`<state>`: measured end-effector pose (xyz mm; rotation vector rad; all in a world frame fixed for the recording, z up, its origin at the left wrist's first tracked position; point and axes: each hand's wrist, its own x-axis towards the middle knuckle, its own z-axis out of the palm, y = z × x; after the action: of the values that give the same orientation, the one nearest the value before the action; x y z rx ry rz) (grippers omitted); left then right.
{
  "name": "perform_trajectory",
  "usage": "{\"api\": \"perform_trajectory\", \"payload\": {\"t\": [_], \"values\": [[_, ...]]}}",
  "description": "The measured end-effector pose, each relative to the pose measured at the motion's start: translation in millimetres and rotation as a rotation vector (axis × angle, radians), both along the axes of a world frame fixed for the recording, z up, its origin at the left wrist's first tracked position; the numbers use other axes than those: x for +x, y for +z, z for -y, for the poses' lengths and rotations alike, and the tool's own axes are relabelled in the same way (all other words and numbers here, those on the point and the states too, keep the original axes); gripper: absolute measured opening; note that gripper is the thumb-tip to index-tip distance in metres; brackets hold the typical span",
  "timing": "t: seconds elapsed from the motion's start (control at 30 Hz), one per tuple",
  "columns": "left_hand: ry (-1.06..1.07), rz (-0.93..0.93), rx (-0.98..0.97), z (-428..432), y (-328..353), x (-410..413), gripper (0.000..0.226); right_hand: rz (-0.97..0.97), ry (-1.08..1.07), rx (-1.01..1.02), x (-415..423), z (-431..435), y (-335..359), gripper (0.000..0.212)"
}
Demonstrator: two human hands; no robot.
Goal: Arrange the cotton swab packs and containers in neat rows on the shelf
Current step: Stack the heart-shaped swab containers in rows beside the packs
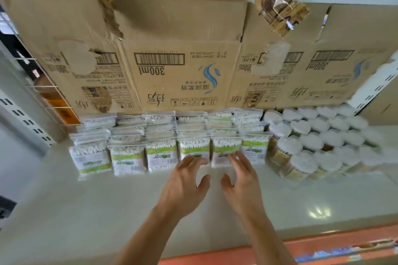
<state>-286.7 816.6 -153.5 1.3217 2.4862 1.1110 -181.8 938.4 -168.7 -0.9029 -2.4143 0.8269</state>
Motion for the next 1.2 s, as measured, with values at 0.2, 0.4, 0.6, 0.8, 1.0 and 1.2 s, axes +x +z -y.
{"api": "perform_trajectory", "payload": {"t": [0.2,0.4,0.6,0.8,1.0,1.2], "values": [[0.064,0.006,-0.044,-14.4,-5.8,5.2,0.039,-0.042,0.130,-0.075,12.8,-16.0,1.8,0.055],[0.093,0.023,-0.063,-29.9,-5.6,28.0,0.040,-0.229,0.050,0.001,24.4,-27.2,4.3,0.036],[0.101,-0.128,-0.108,-46.9,-8.6,44.0,0.040,-0.327,-0.011,0.091,41.7,-48.1,22.6,0.034],[0.167,-0.182,-0.124,-61.8,-4.2,50.1,0.042,-0.364,-0.019,0.088,61.4,-69.1,44.1,0.030],[0.113,-0.186,-0.137,-73.1,1.1,71.5,0.042,-0.329,-0.037,0.122,80.2,-76.4,53.6,0.030],[0.032,-0.184,-0.135,-78.6,-1.5,81.9,0.050,-0.232,-0.235,0.167,126.2,-63.5,39.7,0.040]]}}
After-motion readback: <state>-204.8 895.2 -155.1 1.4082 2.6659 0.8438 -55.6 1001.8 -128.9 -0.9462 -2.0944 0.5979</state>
